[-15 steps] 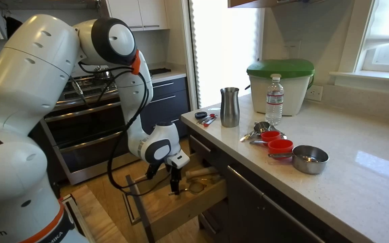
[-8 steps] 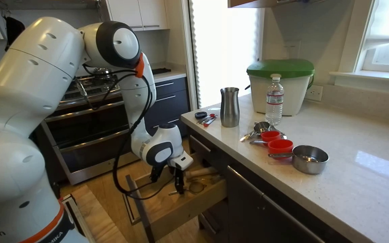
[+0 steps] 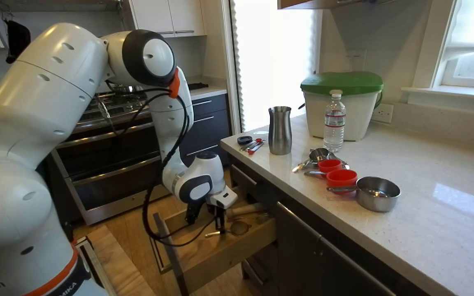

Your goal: Remove the tea strainer from the drawer and put it on the counter top

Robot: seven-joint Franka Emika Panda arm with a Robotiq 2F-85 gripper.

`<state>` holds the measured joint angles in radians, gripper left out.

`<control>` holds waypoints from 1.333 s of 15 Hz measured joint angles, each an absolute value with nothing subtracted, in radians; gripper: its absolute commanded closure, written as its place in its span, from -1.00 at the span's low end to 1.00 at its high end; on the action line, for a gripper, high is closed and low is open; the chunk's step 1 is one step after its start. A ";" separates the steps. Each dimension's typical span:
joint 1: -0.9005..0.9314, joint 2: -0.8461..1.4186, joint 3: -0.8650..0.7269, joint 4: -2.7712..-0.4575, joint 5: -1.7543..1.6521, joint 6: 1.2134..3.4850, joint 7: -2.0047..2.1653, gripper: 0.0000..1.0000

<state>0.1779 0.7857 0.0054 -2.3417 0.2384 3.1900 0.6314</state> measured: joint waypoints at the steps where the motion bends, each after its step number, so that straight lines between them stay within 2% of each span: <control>1: 0.172 0.786 0.011 -2.340 0.240 3.190 0.619 0.63; 2: 0.167 0.786 0.015 -2.340 0.243 3.190 0.606 0.41; 4: 0.159 0.786 0.024 -2.336 0.248 3.190 0.585 0.33; 6: 0.157 0.787 0.029 -2.334 0.253 3.190 0.568 0.10; 8: 0.157 0.789 0.033 -2.328 0.257 3.190 0.557 0.00; 9: 0.157 0.790 0.034 -2.327 0.258 3.190 0.549 0.03; 11: 0.157 0.791 0.036 -2.327 0.262 3.190 0.537 -0.10; 12: 0.157 0.791 0.038 -2.327 0.265 3.190 0.528 -0.28; 14: 0.157 0.791 0.043 -2.327 0.267 3.190 0.519 -0.26; 15: 0.157 0.790 0.046 -2.327 0.268 3.190 0.516 -0.38; 17: 0.157 0.788 0.050 -2.327 0.271 3.190 0.510 -0.35; 20: 0.156 0.775 0.051 -2.332 0.278 3.190 0.507 -0.54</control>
<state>0.1562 0.7753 0.0508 -2.3323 0.2778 3.1900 0.5071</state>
